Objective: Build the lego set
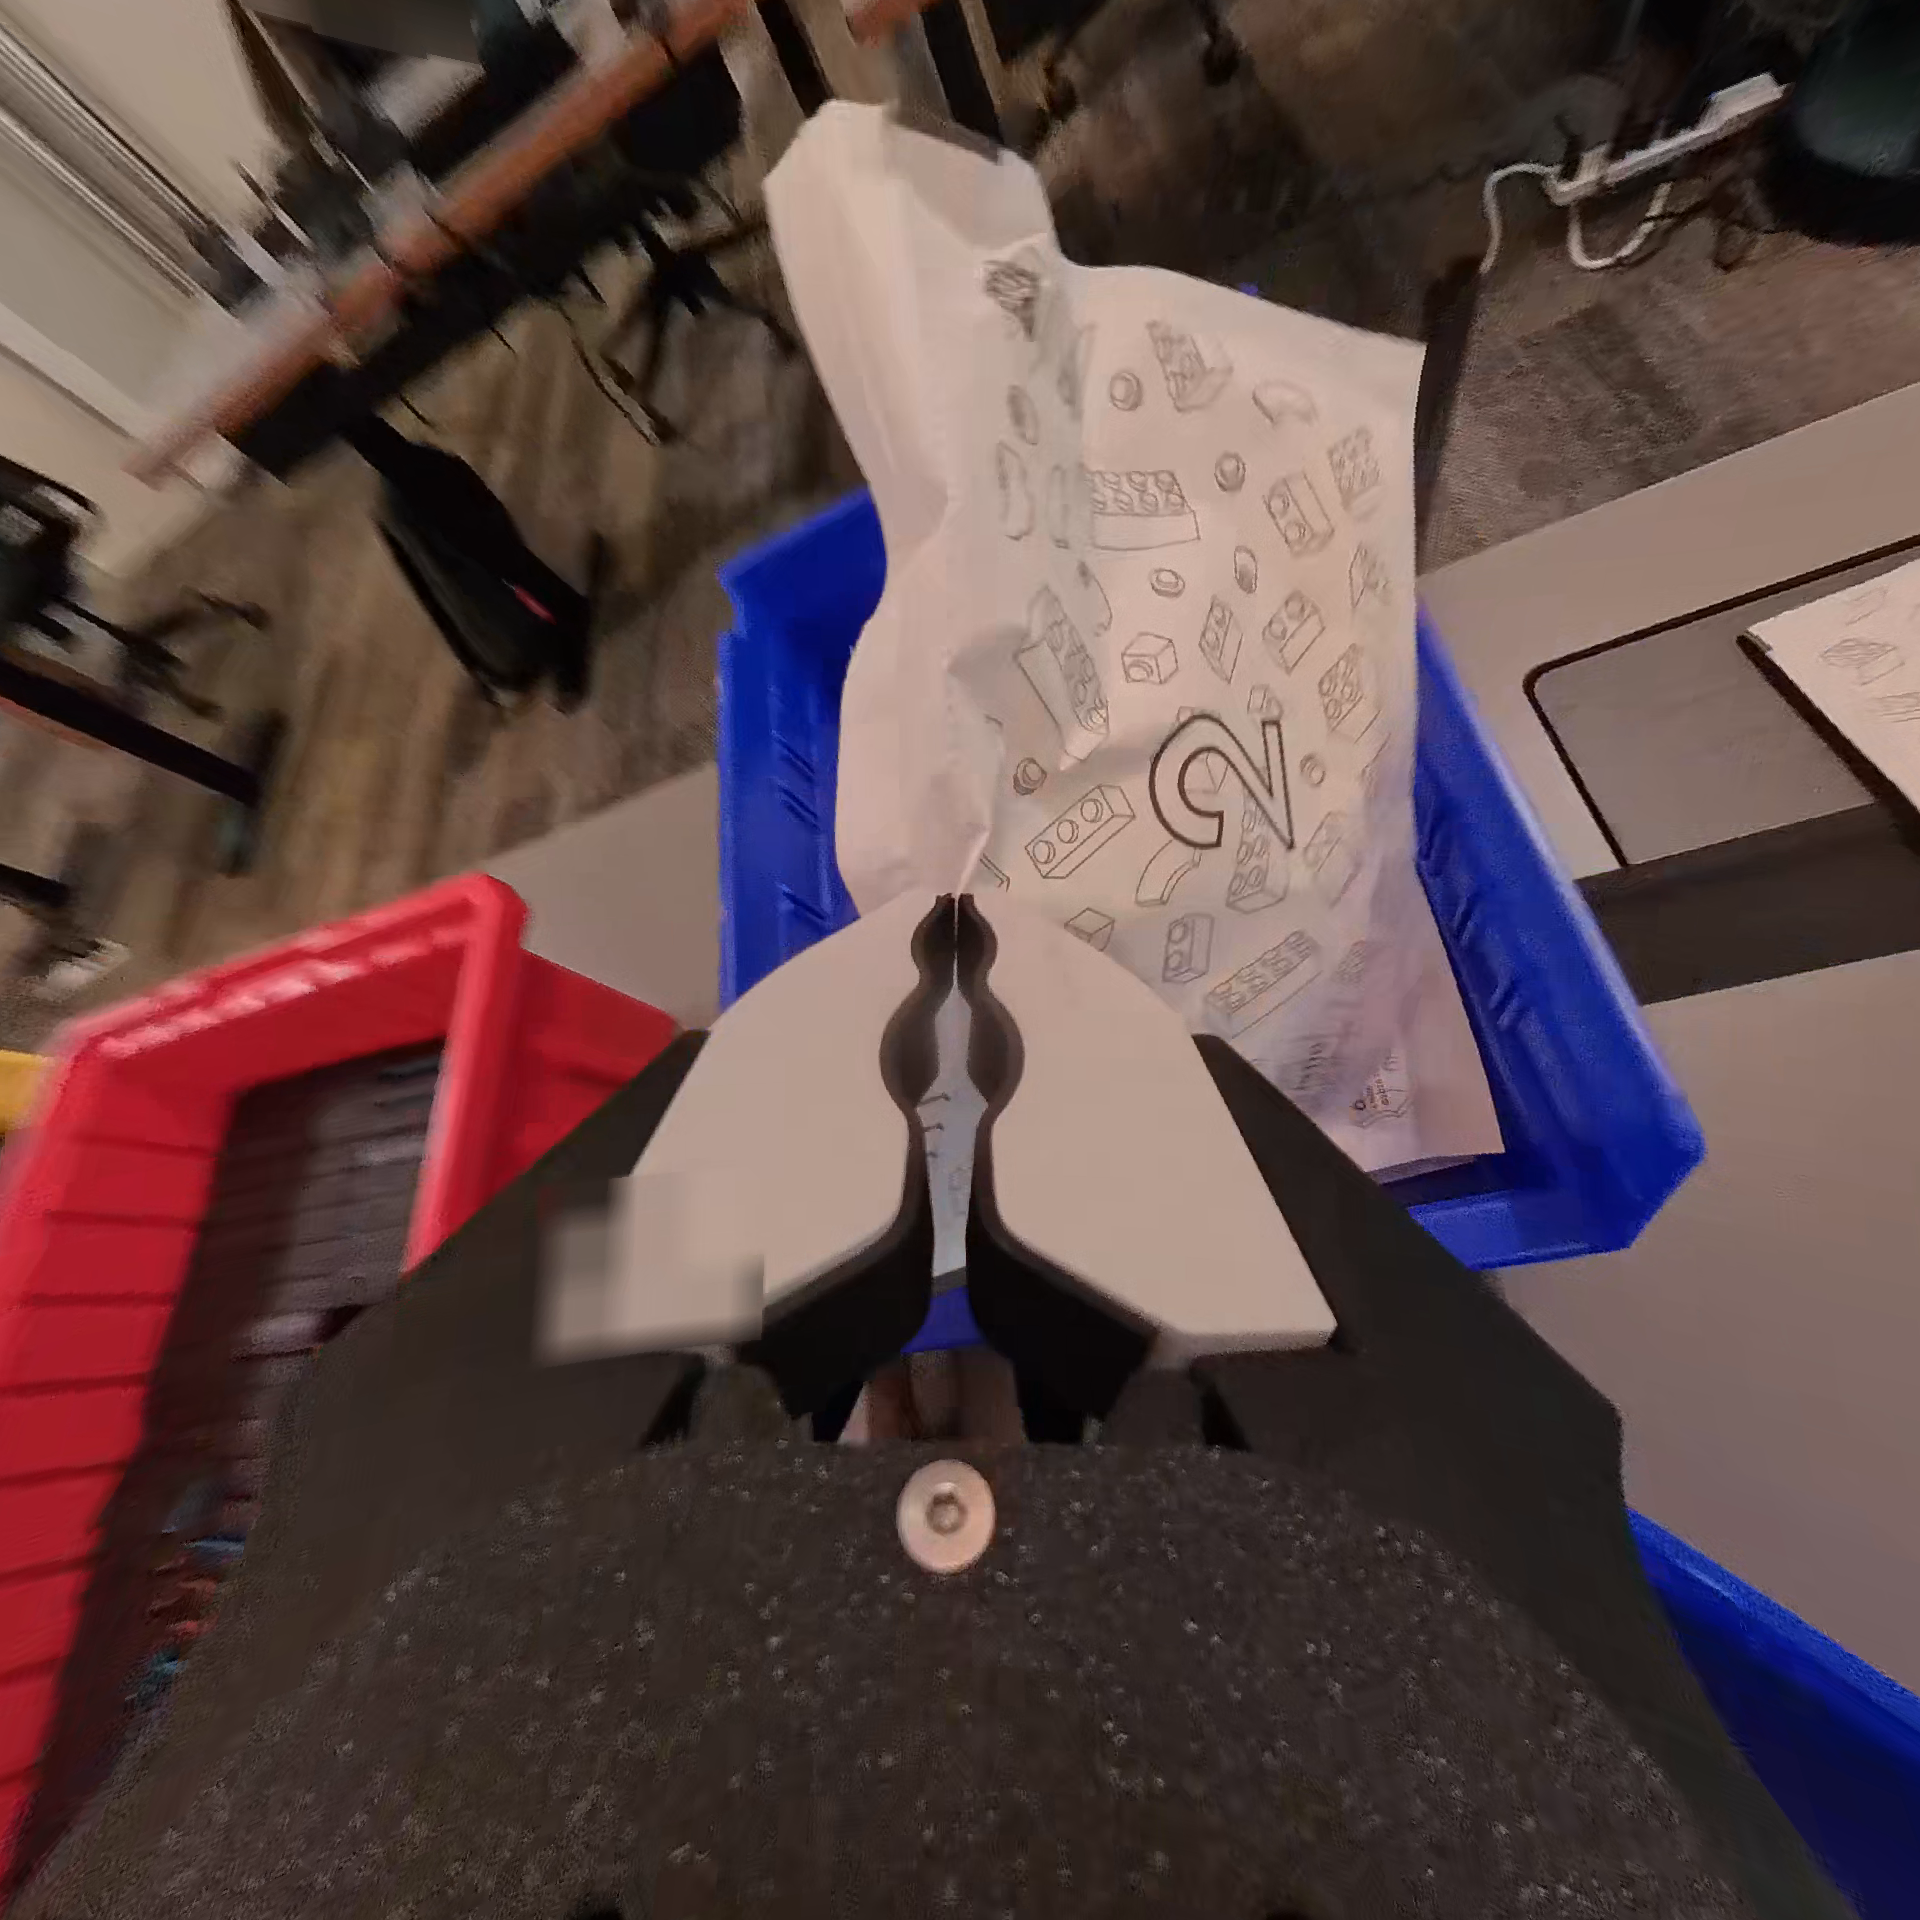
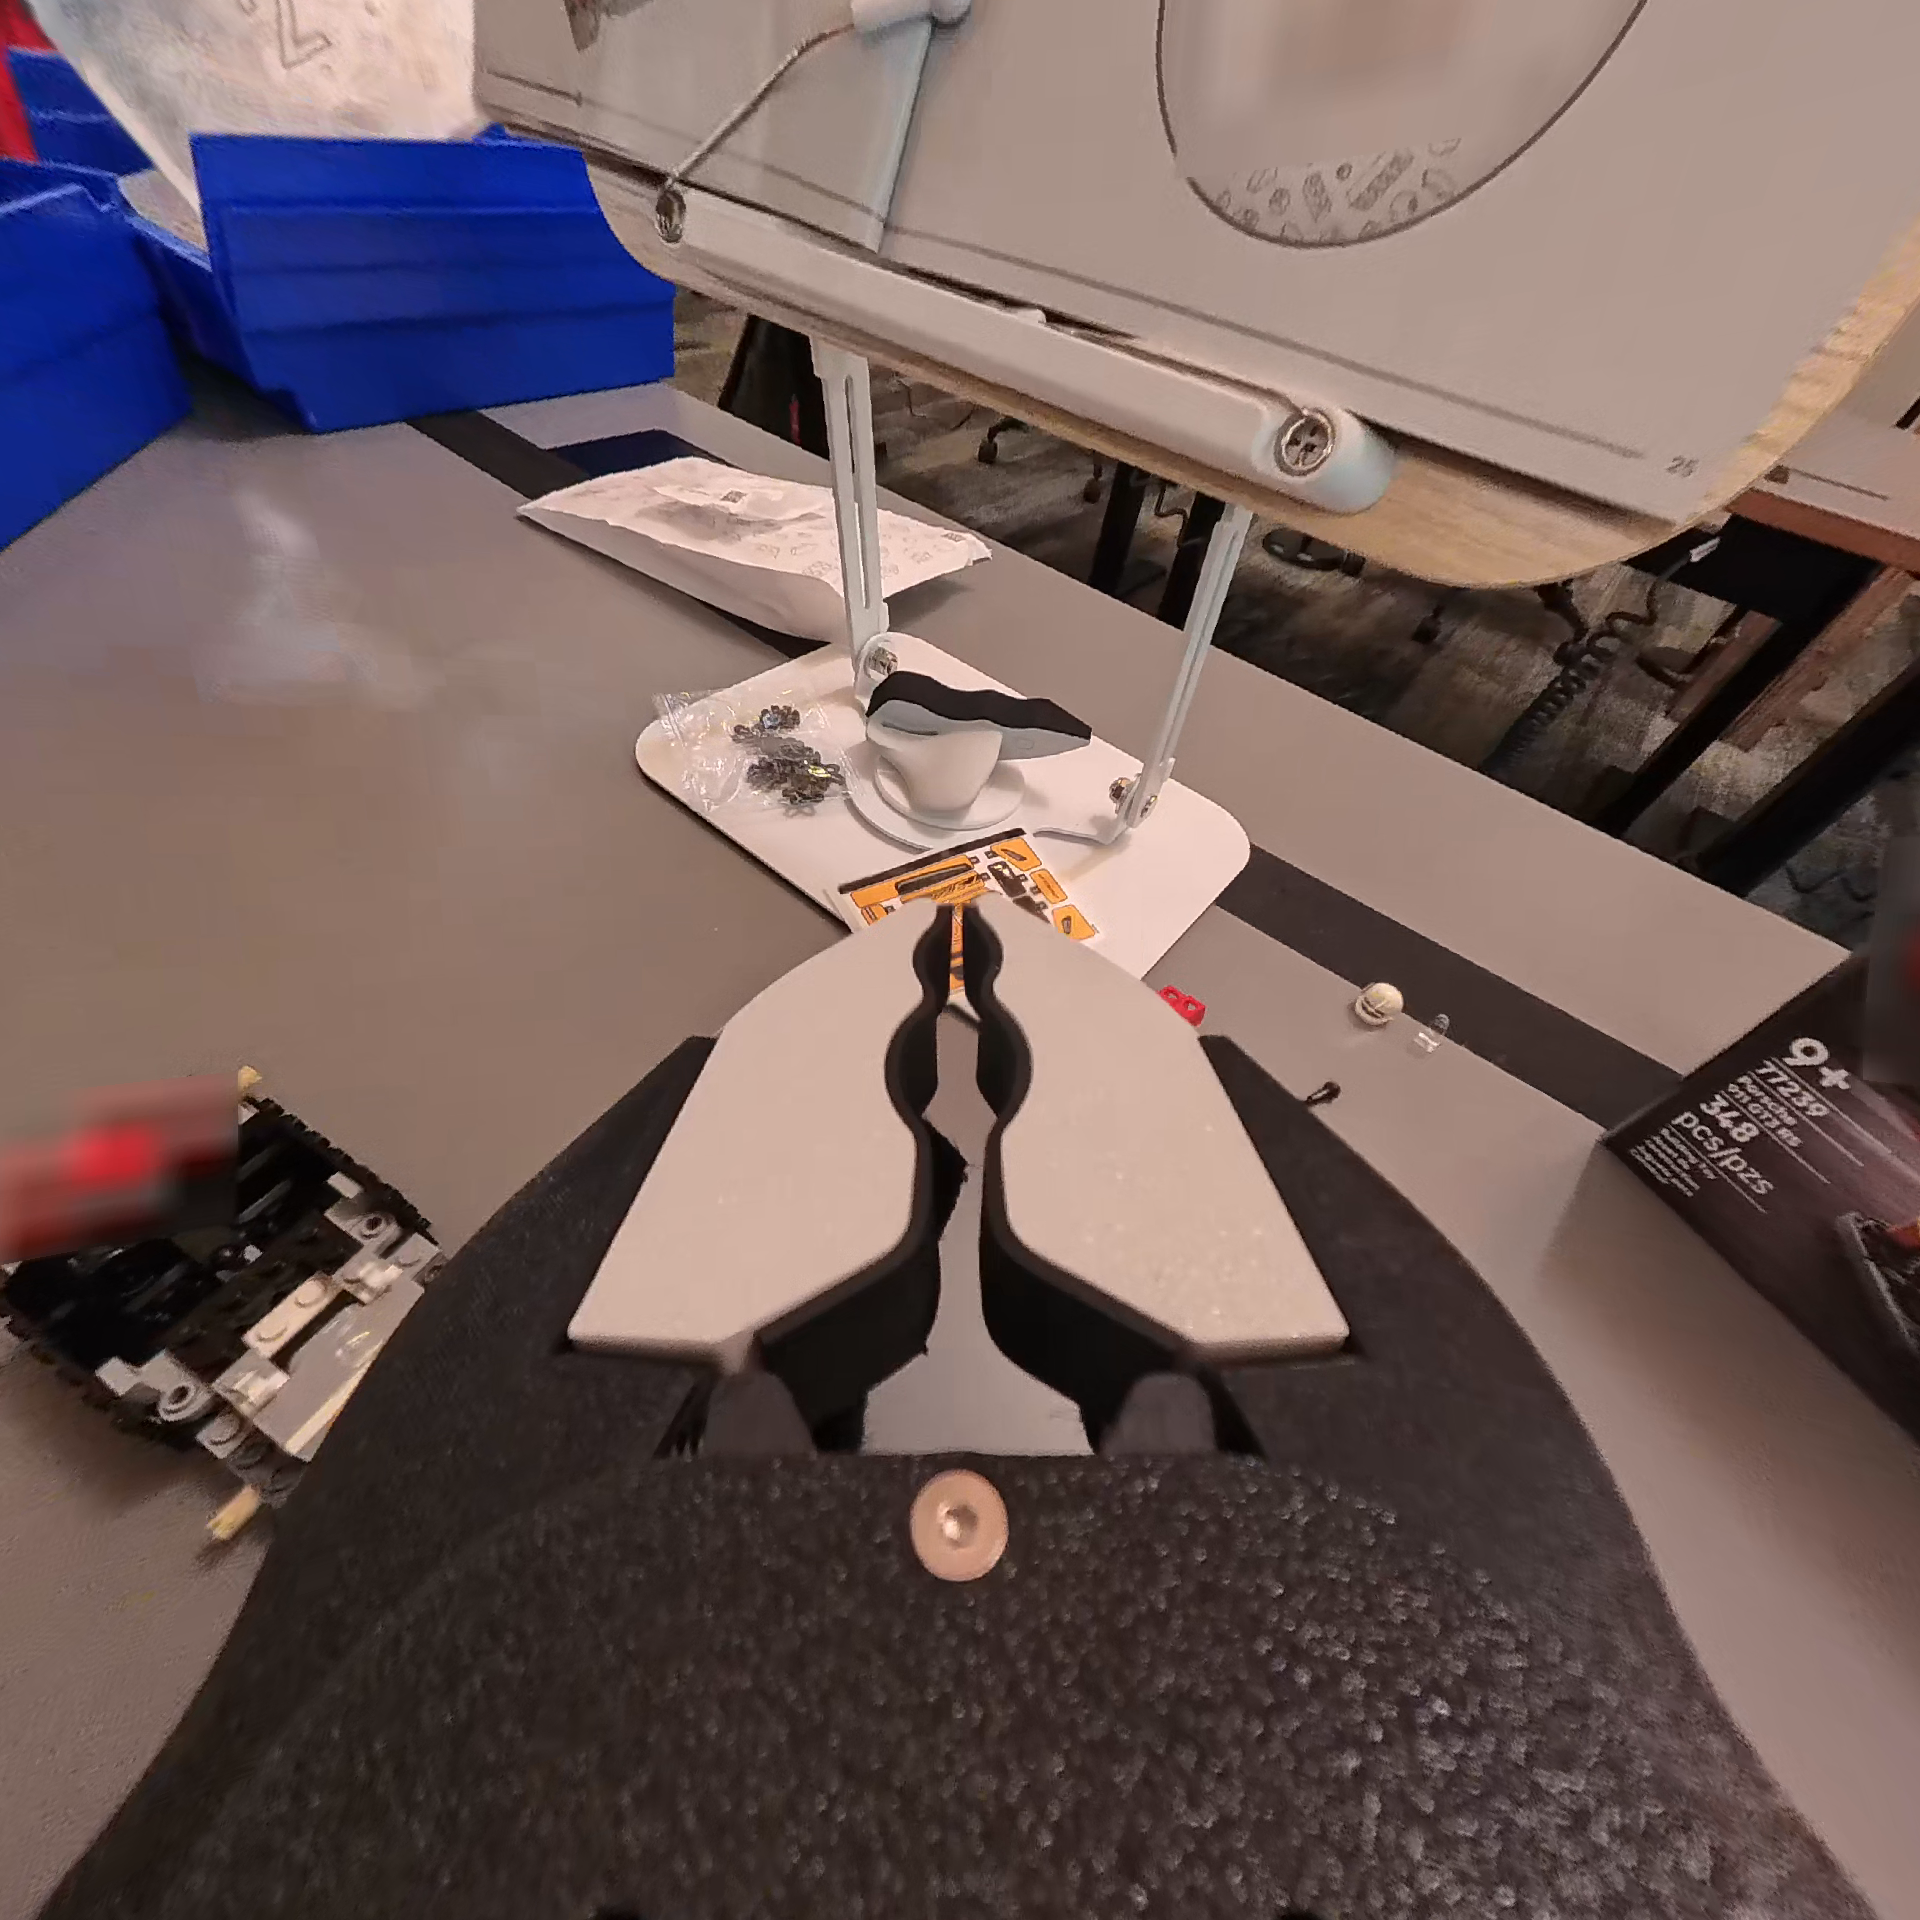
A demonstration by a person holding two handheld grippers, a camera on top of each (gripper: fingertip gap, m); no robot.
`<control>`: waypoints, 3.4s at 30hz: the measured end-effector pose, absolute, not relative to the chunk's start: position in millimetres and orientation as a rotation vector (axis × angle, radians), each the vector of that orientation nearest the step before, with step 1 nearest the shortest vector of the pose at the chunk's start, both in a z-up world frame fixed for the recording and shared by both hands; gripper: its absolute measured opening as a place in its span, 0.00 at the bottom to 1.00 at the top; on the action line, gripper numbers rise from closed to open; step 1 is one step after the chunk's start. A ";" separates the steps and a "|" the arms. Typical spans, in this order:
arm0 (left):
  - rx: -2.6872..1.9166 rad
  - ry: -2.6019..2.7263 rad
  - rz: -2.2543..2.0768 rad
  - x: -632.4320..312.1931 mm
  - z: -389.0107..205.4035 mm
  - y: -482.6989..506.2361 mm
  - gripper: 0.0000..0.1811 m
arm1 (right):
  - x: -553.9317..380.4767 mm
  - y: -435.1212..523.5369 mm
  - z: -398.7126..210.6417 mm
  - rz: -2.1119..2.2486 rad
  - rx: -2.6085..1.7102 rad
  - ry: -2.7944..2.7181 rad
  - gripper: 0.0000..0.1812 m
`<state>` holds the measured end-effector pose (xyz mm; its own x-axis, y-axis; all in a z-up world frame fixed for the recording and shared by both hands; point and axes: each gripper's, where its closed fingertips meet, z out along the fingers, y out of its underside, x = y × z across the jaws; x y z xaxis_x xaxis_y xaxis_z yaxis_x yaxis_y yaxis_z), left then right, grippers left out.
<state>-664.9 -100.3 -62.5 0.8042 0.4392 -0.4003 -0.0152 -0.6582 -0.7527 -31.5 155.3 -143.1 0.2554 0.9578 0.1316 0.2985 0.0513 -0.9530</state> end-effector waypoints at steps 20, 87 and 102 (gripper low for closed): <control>-1.817 0.789 0.671 -213.6 22.2 -30.0 0.00 | -71.4 35.6 -38.9 1.223 -1.136 -1.516 0.33; -1.616 0.572 -0.717 -38.1 -51.6 -43.3 0.00 | 19.6 22.8 -38.0 1.404 -1.054 -1.461 0.00; -1.608 0.448 -0.720 -43.3 -71.2 -8.4 0.01 | 7.1 76.9 -44.4 1.356 -1.337 -1.267 0.03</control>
<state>-43.3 -8.4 -71.2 0.7295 -0.6551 0.1969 0.1125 -0.1689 -0.9792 7.1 76.9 -44.4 -0.0907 0.9835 -0.1565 0.0899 -0.1484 -0.9848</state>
